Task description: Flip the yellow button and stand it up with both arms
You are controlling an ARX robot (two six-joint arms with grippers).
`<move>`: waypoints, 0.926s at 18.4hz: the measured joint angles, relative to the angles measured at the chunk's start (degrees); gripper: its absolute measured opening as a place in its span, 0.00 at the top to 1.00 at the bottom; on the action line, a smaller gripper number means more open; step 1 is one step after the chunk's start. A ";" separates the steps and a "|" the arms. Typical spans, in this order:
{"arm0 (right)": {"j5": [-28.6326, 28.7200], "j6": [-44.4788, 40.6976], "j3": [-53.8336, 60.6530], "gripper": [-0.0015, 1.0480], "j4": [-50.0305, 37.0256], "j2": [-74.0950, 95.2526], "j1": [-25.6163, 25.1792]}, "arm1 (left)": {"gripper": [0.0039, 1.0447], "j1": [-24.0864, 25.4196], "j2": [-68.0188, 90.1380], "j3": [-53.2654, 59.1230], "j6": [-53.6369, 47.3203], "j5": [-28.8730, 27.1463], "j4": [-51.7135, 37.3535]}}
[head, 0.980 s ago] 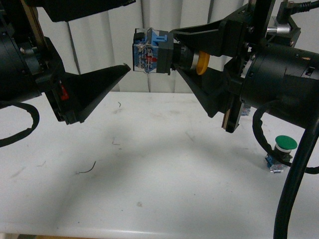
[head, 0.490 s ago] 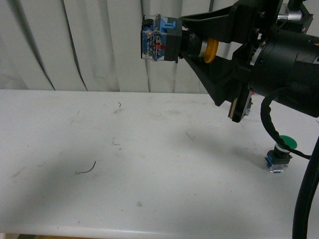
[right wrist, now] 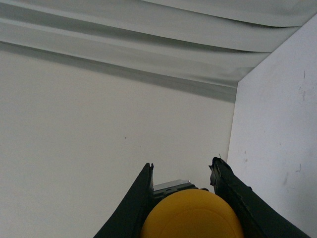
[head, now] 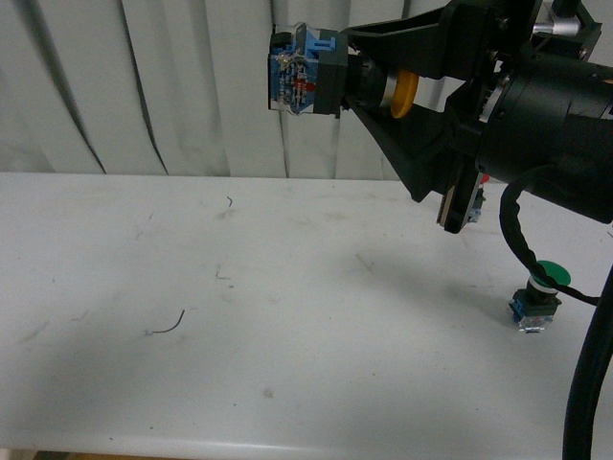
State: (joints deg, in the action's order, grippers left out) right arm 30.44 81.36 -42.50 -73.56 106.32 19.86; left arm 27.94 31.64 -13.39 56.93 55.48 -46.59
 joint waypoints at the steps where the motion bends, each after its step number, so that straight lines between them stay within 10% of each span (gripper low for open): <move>1: 0.00 -0.02 -0.04 0.68 0.04 0.00 0.00 | 0.06 0.70 -3.32 -0.28 -2.86 -1.31 4.20; 3: -0.02 -0.42 -0.11 0.68 0.02 0.00 0.04 | 0.29 -9.60 -11.93 -6.78 -26.29 -26.34 34.71; 5: 0.02 -0.57 -0.15 0.68 0.00 -0.09 0.09 | 0.51 -12.00 -18.88 -1.55 -45.57 -39.43 49.48; 9: -0.04 -1.33 -0.26 0.68 0.02 -0.31 0.39 | 0.99 -22.62 -24.39 3.72 -55.36 -51.39 48.28; 17: -0.15 -1.55 -0.24 0.68 0.04 -0.31 0.39 | 0.99 -27.96 -28.37 9.64 -55.95 -55.52 47.28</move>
State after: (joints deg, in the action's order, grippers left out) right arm 30.28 79.81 -42.74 -73.52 106.02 20.25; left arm -0.01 3.27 -3.75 0.97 -0.03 0.69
